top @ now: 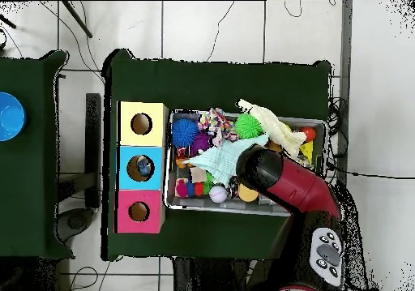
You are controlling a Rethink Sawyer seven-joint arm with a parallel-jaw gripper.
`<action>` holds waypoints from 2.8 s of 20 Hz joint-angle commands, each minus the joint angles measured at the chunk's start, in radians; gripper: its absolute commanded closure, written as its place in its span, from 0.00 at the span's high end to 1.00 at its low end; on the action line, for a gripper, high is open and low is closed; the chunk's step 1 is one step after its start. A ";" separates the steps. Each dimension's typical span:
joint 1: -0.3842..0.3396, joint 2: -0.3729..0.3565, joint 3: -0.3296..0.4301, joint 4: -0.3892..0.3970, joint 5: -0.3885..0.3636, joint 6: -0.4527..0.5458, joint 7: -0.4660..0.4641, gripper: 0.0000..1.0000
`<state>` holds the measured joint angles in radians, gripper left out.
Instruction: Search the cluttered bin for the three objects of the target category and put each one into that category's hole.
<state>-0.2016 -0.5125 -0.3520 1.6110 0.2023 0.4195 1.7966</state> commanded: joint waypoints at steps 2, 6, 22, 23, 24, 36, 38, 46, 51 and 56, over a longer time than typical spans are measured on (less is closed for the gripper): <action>-0.029 0.052 0.125 0.031 -0.037 -0.074 0.099 1.00; -0.028 0.059 0.128 0.030 -0.035 -0.082 0.101 1.00; -0.023 0.081 0.135 0.030 -0.029 -0.115 0.115 1.00; -0.023 0.082 0.135 0.030 -0.029 -0.116 0.116 1.00; -0.021 0.083 0.133 0.026 -0.029 -0.113 0.117 1.00; -0.026 0.093 0.135 0.034 -0.034 -0.142 0.120 1.00; -0.024 0.094 0.130 0.024 -0.034 -0.129 0.115 1.00; -0.064 0.067 0.140 0.030 -0.054 -0.103 0.066 1.00; -0.082 0.001 0.127 0.056 -0.071 -0.043 0.032 1.00; -0.113 -0.024 0.134 0.063 -0.097 -0.020 0.013 1.00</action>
<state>-0.2735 -0.5044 -0.3214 1.6217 0.1623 0.3483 1.7966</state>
